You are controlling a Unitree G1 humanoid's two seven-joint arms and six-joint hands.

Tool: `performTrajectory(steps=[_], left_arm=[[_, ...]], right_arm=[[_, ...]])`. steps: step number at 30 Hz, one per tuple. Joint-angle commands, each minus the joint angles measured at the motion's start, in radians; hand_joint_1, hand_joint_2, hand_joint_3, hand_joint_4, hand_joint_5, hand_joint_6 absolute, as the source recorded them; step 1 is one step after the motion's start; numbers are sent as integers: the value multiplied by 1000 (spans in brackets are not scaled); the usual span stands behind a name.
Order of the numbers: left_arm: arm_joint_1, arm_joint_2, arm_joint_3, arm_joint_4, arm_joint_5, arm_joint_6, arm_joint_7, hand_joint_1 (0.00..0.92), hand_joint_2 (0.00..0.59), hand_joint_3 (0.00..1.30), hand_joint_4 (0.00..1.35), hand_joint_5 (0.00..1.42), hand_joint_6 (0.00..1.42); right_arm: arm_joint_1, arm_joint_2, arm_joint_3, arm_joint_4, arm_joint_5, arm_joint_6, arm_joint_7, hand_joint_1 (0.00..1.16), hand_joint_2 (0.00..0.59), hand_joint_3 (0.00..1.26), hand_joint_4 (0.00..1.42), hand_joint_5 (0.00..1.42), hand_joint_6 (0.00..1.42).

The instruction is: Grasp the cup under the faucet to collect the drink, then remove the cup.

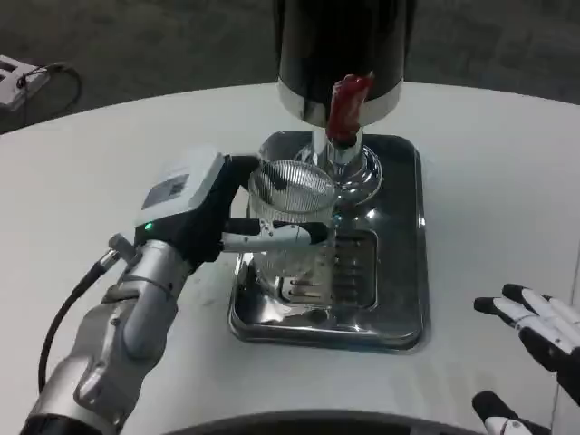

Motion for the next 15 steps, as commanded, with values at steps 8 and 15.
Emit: performTrajectory(steps=[8, 15], left_arm=[[-76, 4, -91, 43, 24, -38, 13, 416, 45, 955, 970, 1189, 1406], [-64, 41, -112, 14, 36, -18, -13, 254, 38, 694, 627, 918, 1187]], right_arm=[[26, -6, -34, -4, 37, -33, -17, 303, 454, 105, 0, 0, 31], [26, 0, -29, -2, 43, -41, -22, 303, 454, 114, 0, 0, 42]])
